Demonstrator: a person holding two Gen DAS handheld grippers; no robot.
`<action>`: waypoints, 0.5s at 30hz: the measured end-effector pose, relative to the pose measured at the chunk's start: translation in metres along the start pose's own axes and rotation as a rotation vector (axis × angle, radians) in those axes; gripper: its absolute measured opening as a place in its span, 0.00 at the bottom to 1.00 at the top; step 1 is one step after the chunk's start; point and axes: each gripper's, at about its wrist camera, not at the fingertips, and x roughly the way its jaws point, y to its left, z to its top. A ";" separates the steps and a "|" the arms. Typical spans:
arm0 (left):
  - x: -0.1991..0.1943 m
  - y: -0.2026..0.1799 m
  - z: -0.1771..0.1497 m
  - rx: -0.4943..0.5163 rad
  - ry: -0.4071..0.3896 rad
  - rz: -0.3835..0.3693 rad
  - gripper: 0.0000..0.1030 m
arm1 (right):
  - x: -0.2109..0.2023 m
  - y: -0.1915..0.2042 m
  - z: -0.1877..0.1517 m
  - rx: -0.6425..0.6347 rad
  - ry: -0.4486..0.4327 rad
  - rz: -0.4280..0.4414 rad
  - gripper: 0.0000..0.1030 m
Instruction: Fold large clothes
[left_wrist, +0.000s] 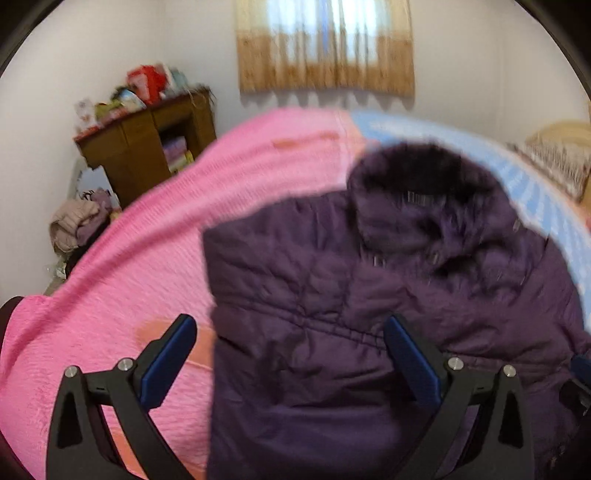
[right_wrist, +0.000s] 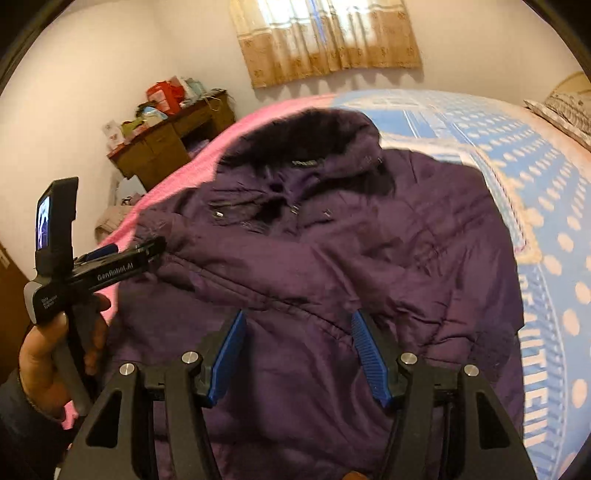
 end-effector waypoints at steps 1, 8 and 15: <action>0.006 0.000 0.000 0.001 0.014 0.006 1.00 | 0.003 -0.004 -0.002 0.001 0.000 -0.002 0.58; 0.027 -0.010 -0.013 0.041 0.092 0.010 1.00 | 0.034 -0.001 -0.008 -0.058 0.051 -0.045 0.59; 0.027 -0.020 -0.018 0.059 0.104 0.035 1.00 | 0.041 0.013 -0.011 -0.153 0.078 -0.145 0.59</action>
